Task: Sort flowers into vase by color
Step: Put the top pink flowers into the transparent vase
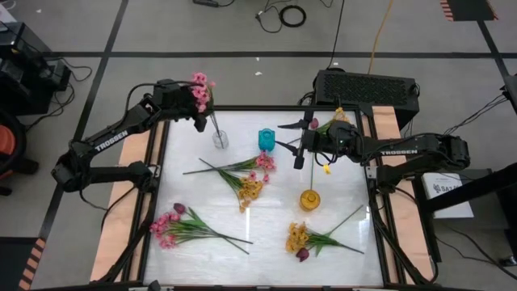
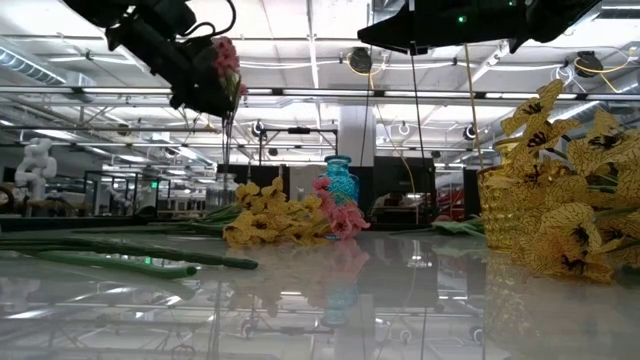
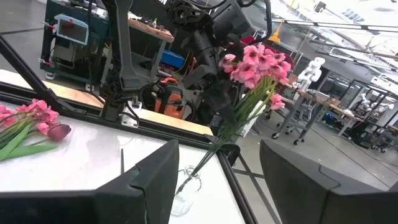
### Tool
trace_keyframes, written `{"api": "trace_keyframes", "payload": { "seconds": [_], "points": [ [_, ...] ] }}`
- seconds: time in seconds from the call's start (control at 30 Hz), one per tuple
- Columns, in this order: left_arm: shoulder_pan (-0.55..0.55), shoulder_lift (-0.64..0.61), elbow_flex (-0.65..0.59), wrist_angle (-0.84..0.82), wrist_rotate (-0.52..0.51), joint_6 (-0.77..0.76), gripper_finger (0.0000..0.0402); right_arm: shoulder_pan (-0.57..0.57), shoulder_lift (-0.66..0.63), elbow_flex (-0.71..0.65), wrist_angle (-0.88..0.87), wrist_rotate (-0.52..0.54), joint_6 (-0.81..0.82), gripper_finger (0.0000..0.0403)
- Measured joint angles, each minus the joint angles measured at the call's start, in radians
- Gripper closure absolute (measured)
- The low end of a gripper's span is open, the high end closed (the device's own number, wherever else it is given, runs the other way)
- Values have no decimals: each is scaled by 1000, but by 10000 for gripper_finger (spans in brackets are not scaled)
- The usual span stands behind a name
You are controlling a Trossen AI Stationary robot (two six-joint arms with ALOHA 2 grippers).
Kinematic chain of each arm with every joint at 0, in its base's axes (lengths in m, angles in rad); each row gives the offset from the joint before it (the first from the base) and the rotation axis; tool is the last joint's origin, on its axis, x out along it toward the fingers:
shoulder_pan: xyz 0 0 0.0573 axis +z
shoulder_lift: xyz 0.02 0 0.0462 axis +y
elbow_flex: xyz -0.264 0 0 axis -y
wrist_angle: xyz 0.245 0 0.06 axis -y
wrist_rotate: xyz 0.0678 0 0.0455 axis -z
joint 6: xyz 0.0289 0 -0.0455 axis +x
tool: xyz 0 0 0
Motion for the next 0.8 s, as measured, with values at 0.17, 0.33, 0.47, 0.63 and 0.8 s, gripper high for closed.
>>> {"api": "trace_keyframes", "payload": {
  "seconds": [0.17, 0.33, 0.47, 0.63, 0.8],
  "points": [
    [-2, 0, 0, -40, 0, 18, 157, 0, 0, 0, -1, 0, 0, 186],
    [-2, 0, 0, -63, -1, 24, 123, 0, 0, 0, -2, 0, 0, 186],
    [-2, 0, 0, -64, -2, 23, 114, 0, 0, 0, -2, 0, 0, 186],
    [-2, -33, 0, -71, -5, 41, 113, 0, 0, 0, -15, 0, -1, 186],
    [-2, -96, 0, -110, -6, 52, 113, 0, 0, 0, -21, 0, -3, 186]
  ]
}}
